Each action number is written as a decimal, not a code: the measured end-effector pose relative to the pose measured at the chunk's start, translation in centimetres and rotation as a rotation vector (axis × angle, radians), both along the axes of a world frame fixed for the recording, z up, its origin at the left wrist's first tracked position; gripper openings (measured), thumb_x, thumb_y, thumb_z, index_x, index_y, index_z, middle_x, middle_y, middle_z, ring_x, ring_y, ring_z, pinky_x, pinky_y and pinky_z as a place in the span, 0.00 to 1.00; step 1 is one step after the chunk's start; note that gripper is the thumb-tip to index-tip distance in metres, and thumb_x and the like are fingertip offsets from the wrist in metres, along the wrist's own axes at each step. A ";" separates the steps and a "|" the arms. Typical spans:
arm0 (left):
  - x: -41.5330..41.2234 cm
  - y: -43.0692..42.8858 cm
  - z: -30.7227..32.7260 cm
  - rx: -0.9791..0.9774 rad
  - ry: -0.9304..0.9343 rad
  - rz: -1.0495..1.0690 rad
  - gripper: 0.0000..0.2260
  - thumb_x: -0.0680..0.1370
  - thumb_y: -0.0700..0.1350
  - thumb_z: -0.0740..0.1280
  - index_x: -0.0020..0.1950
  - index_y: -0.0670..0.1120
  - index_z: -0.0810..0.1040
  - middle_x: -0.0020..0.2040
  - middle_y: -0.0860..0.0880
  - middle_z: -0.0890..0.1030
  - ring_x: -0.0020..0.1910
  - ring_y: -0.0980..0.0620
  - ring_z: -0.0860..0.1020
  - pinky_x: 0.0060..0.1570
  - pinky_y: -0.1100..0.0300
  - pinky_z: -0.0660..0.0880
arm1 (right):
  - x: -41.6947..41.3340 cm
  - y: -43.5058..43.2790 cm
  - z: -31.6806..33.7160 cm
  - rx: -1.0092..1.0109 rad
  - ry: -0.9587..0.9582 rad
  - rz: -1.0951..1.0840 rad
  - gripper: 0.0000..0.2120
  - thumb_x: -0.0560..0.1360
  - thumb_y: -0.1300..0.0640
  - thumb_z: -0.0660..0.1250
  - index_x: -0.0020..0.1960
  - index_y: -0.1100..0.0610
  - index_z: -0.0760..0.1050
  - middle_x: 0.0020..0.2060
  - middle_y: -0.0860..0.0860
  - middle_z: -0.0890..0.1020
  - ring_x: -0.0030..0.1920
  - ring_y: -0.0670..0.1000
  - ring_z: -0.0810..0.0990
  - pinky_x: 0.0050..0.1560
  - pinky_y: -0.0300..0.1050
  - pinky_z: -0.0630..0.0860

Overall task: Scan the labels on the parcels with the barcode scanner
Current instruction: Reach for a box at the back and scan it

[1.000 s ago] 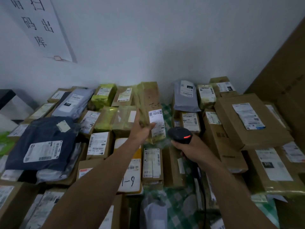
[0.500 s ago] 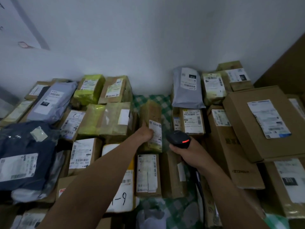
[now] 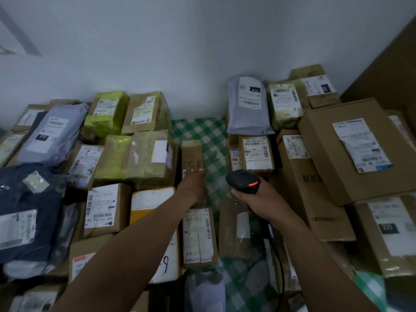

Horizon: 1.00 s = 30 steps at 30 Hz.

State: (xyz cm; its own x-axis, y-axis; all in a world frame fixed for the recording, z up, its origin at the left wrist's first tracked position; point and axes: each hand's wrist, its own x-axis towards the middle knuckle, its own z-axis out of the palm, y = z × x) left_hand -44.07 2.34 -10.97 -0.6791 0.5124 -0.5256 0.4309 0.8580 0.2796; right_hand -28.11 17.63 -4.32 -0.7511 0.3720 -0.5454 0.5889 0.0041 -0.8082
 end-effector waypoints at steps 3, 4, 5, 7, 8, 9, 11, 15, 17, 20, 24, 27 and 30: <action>1.4 -0.6 0.6 -0.058 -0.022 -0.026 0.33 0.83 0.45 0.65 0.84 0.50 0.54 0.85 0.44 0.48 0.83 0.43 0.47 0.79 0.50 0.54 | 0.5 -0.5 0.4 -0.001 -0.004 0.003 0.26 0.73 0.47 0.79 0.69 0.44 0.76 0.57 0.44 0.84 0.57 0.47 0.82 0.59 0.50 0.81; 1.8 -0.7 0.7 -0.066 -0.018 -0.034 0.33 0.82 0.44 0.65 0.84 0.49 0.54 0.84 0.44 0.48 0.83 0.42 0.47 0.79 0.49 0.55 | 0.8 -0.6 0.6 0.000 -0.005 0.003 0.24 0.74 0.48 0.78 0.68 0.43 0.75 0.56 0.45 0.84 0.55 0.47 0.82 0.52 0.45 0.81; 2.1 -0.8 0.9 -0.068 -0.019 -0.042 0.33 0.82 0.43 0.65 0.84 0.49 0.54 0.84 0.44 0.48 0.83 0.42 0.48 0.78 0.49 0.56 | 1.0 -0.8 0.8 0.001 -0.011 0.003 0.23 0.74 0.48 0.78 0.67 0.42 0.75 0.54 0.45 0.84 0.52 0.47 0.82 0.46 0.42 0.80; 3.0 -1.2 1.3 -0.073 -0.036 -0.043 0.33 0.82 0.41 0.65 0.84 0.49 0.54 0.84 0.44 0.50 0.83 0.42 0.50 0.78 0.48 0.59 | 1.7 -1.1 1.2 -0.006 -0.021 0.006 0.20 0.75 0.49 0.77 0.65 0.44 0.76 0.51 0.48 0.85 0.47 0.49 0.83 0.41 0.42 0.80; 3.4 -1.4 1.4 -0.068 -0.029 -0.039 0.32 0.82 0.40 0.65 0.83 0.48 0.57 0.84 0.44 0.53 0.82 0.42 0.54 0.77 0.48 0.63 | 2.0 -1.2 1.2 -0.007 -0.020 0.009 0.20 0.76 0.49 0.77 0.65 0.45 0.76 0.51 0.49 0.85 0.47 0.50 0.84 0.42 0.44 0.81; 3.7 -1.7 1.5 -0.045 -0.008 -0.038 0.30 0.81 0.39 0.66 0.82 0.47 0.62 0.82 0.43 0.59 0.80 0.41 0.59 0.75 0.48 0.66 | 2.4 -1.3 1.3 -0.002 -0.021 0.013 0.21 0.76 0.50 0.77 0.66 0.46 0.76 0.51 0.49 0.85 0.48 0.50 0.84 0.44 0.45 0.81; 4.4 -1.9 1.8 0.060 0.065 0.002 0.22 0.79 0.39 0.68 0.74 0.43 0.74 0.73 0.41 0.73 0.72 0.41 0.72 0.68 0.51 0.72 | 3.2 -1.3 1.7 0.028 -0.015 0.013 0.22 0.76 0.50 0.76 0.68 0.47 0.76 0.53 0.47 0.85 0.49 0.47 0.84 0.43 0.41 0.80; 7.6 0.1 2.8 0.322 0.053 0.162 0.20 0.79 0.44 0.72 0.71 0.45 0.77 0.68 0.45 0.78 0.68 0.46 0.76 0.65 0.53 0.73 | 4.9 -0.3 2.1 0.120 -0.006 -0.035 0.23 0.74 0.46 0.77 0.67 0.46 0.76 0.54 0.45 0.84 0.51 0.46 0.82 0.43 0.41 0.74; 9.7 1.8 2.3 0.302 -0.104 0.127 0.17 0.79 0.45 0.72 0.68 0.47 0.78 0.63 0.47 0.80 0.64 0.47 0.79 0.58 0.55 0.76 | 5.9 0.3 2.0 0.149 -0.005 -0.051 0.21 0.75 0.45 0.76 0.65 0.46 0.77 0.50 0.46 0.84 0.50 0.48 0.83 0.43 0.42 0.74; 11.8 3.7 0.6 0.139 -0.127 0.010 0.25 0.77 0.53 0.72 0.72 0.49 0.72 0.67 0.43 0.76 0.65 0.40 0.77 0.61 0.46 0.78 | 7.0 1.1 1.8 0.151 -0.012 -0.056 0.18 0.75 0.45 0.76 0.62 0.47 0.79 0.44 0.46 0.83 0.47 0.50 0.82 0.46 0.45 0.75; 13.0 5.4 -0.8 -0.047 -0.151 0.081 0.41 0.75 0.57 0.74 0.81 0.49 0.57 0.80 0.42 0.57 0.76 0.33 0.63 0.70 0.40 0.69 | 7.7 1.9 1.1 0.148 -0.017 -0.062 0.18 0.74 0.43 0.76 0.62 0.45 0.80 0.43 0.45 0.83 0.47 0.50 0.82 0.49 0.49 0.80; 13.8 5.8 -1.4 -0.011 -0.198 0.179 0.48 0.75 0.51 0.76 0.84 0.49 0.47 0.84 0.44 0.44 0.81 0.31 0.51 0.76 0.37 0.61 | 7.8 2.1 1.2 0.158 -0.023 -0.067 0.16 0.75 0.44 0.76 0.61 0.45 0.80 0.44 0.45 0.84 0.44 0.49 0.84 0.45 0.45 0.77; 14.2 5.5 -1.1 0.068 -0.211 0.251 0.49 0.73 0.54 0.77 0.84 0.48 0.49 0.84 0.44 0.46 0.81 0.32 0.53 0.76 0.37 0.61 | 7.8 2.0 1.3 0.161 -0.034 -0.077 0.16 0.73 0.42 0.76 0.59 0.45 0.80 0.41 0.45 0.84 0.43 0.49 0.83 0.46 0.47 0.79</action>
